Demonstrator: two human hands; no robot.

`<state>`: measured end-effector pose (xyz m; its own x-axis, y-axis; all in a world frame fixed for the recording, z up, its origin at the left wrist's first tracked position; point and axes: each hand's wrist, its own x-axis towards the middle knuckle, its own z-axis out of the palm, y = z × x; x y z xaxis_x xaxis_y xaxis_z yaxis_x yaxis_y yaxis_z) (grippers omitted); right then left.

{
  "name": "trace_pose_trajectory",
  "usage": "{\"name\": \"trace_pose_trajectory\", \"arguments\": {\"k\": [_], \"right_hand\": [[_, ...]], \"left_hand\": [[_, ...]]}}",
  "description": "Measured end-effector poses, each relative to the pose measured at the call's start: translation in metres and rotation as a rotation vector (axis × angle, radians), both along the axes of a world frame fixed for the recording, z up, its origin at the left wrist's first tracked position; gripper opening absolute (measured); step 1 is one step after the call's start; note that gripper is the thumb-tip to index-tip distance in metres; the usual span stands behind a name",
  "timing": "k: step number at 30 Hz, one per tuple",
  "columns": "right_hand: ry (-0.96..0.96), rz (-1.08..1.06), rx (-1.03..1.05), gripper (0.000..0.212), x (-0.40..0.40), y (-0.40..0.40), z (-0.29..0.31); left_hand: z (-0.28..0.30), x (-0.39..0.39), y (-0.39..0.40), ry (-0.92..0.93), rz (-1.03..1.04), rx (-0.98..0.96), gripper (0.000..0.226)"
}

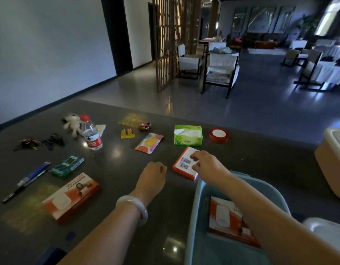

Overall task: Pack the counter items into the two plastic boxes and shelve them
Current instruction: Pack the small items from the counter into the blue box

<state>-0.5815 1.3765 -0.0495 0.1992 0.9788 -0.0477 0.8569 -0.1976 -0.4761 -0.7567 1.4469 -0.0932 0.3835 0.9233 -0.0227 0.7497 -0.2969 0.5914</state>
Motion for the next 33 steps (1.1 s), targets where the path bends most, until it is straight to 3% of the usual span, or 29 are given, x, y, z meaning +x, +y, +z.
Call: {"name": "trace_pose_trajectory", "arguments": {"k": [5, 11, 16, 21, 33], "right_hand": [[0.017, -0.182, -0.083, 0.04, -0.02, 0.062, -0.016], [-0.14, -0.527, -0.347, 0.097, -0.029, 0.127, -0.05], [-0.002, -0.865, -0.436, 0.13, -0.029, 0.149, -0.078], [0.059, -1.026, -0.487, 0.138, -0.025, 0.159, -0.094], [0.065, -1.061, -0.474, 0.136, -0.015, 0.168, -0.106]], "left_hand": [[-0.006, -0.018, 0.066, 0.017, -0.048, 0.001, 0.02], [-0.024, -0.028, 0.138, 0.055, -0.106, 0.032, 0.024], [-0.044, -0.019, 0.173, 0.208, -0.157, 0.036, 0.056], [-0.067, -0.008, 0.176, 0.326, -0.288, 0.06, 0.066], [-0.115, -0.021, 0.156, 0.188, -0.311, 0.09, 0.078]]}}
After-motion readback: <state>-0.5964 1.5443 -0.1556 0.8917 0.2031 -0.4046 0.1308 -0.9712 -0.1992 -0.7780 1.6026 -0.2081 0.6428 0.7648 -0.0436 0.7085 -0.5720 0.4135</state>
